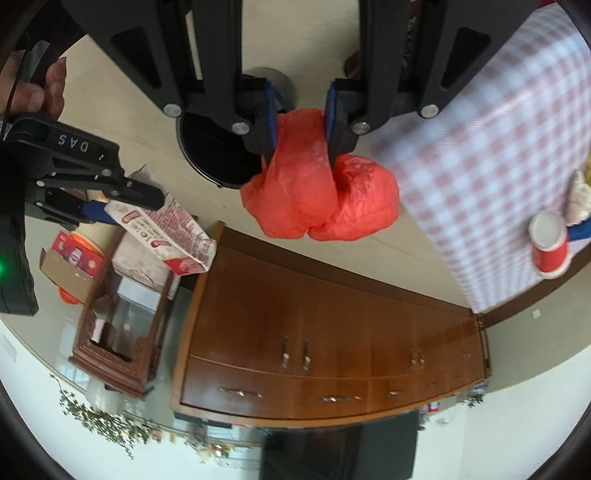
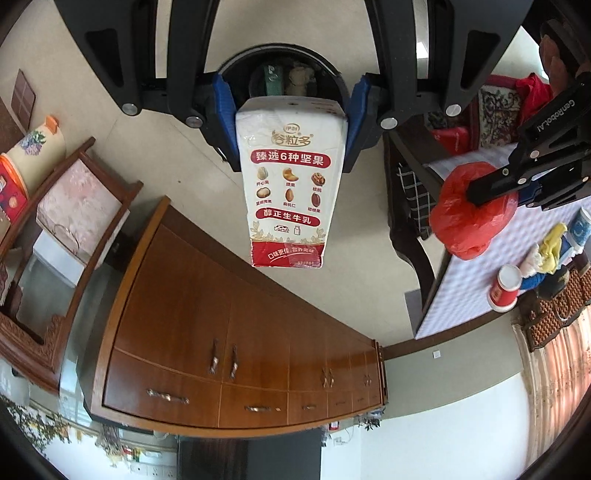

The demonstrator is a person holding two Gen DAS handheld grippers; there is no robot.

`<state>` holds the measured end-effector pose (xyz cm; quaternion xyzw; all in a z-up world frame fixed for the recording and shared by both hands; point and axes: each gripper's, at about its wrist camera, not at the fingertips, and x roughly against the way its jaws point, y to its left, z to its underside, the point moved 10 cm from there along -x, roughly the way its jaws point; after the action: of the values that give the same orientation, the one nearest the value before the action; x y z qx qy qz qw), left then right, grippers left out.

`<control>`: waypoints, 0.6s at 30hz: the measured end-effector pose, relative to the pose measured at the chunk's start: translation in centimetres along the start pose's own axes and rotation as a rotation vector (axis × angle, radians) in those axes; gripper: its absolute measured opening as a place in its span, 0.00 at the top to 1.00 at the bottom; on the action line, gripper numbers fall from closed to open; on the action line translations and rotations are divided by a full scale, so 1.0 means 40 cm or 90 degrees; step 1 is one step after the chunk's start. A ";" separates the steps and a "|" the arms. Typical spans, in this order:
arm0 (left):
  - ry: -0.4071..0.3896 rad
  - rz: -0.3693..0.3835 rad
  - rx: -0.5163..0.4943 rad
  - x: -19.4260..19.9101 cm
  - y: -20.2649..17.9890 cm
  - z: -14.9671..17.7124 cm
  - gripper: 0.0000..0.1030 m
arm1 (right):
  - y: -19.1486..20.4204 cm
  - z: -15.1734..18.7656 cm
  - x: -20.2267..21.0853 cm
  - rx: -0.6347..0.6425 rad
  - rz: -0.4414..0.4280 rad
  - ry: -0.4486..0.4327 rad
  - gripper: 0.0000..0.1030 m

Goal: Collect trash
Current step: 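Carry the red bag and white-red carton over the black bucket, then open both tools to drop the bag and carton into the bucket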

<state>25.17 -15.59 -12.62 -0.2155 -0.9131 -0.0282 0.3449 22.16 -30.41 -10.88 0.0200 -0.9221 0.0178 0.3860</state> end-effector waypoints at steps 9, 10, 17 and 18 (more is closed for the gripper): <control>0.066 0.057 -0.020 -0.110 -0.097 0.045 0.79 | -0.057 0.088 -0.070 0.018 -0.020 0.053 0.49; 0.074 0.061 -0.023 -0.124 -0.103 0.051 0.79 | -0.060 0.100 -0.080 0.025 -0.024 0.062 0.49; 0.137 0.090 -0.039 -0.226 -0.136 0.103 0.79 | -0.074 0.174 -0.184 0.082 -0.061 0.123 0.49; 0.141 0.092 -0.042 -0.234 -0.138 0.108 0.79 | -0.079 0.188 -0.205 0.092 -0.067 0.134 0.49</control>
<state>26.47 -23.23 -21.35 -0.2878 -0.8500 -0.0567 0.4375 22.72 -33.74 -21.92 0.0940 -0.8704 0.0657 0.4787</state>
